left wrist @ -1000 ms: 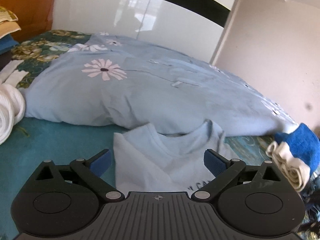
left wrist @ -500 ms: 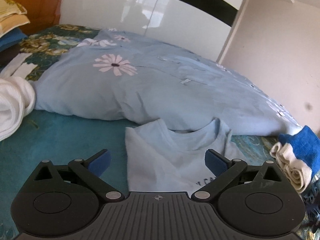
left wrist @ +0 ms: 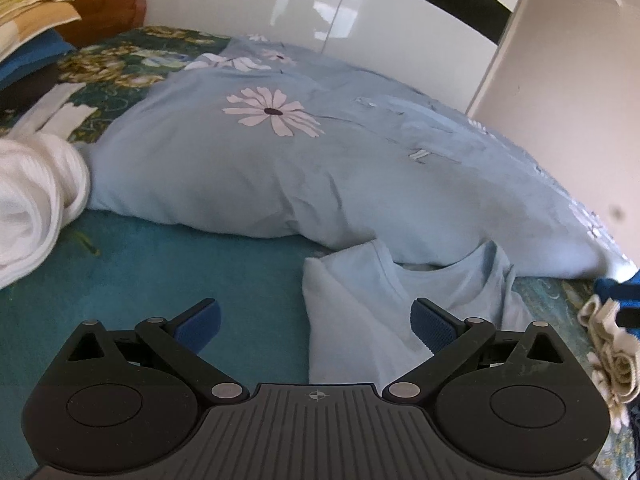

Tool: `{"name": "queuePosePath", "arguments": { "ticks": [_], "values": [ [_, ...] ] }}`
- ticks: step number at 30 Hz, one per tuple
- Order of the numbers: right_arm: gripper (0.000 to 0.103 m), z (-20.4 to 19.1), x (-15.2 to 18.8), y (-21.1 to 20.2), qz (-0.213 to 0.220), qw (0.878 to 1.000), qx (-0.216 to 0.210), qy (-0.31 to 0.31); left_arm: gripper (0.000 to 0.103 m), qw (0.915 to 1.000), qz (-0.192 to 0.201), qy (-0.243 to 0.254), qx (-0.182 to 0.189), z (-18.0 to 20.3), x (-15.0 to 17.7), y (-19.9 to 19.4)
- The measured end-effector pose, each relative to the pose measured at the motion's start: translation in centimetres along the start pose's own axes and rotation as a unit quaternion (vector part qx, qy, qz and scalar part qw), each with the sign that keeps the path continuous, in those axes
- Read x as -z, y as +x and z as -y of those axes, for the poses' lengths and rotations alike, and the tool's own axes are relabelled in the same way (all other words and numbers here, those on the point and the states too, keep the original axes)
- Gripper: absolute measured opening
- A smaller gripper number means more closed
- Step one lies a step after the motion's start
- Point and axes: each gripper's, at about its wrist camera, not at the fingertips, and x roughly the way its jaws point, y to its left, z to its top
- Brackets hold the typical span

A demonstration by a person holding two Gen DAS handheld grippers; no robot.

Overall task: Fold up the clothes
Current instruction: 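Position both open grippers at the shirt shoulders beside the collar, then close the left gripper on one shoulder while the right gripper grasps the other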

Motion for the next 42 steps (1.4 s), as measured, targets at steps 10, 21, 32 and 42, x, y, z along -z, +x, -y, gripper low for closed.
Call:
{"name": "queuePosePath", "arguments": {
  "ticks": [10, 21, 32, 42],
  "values": [
    [0.082, 2.2, -0.5, 6.9, -0.024, 0.999, 0.026, 0.039, 0.103, 0.9994, -0.028, 0.017, -0.010, 0.2, -0.7, 2.8],
    [0.095, 5.8, 0.2, 12.2, -0.036, 0.992, 0.045, 0.111, 0.103, 0.9989, -0.043, 0.012, -0.013, -0.1, -0.7, 5.5],
    [0.097, 7.0, 0.7, 15.2, -0.037, 0.988, 0.060, 0.138, 0.103, 0.9989, -0.042, 0.019, -0.008, 0.2, -0.5, 7.7],
    [0.085, 7.3, 0.7, 16.2, -0.020, 0.987, 0.059, 0.148, 0.090, 0.9978, -0.038, 0.053, 0.009, 1.7, -0.5, 8.5]
  ]
}}
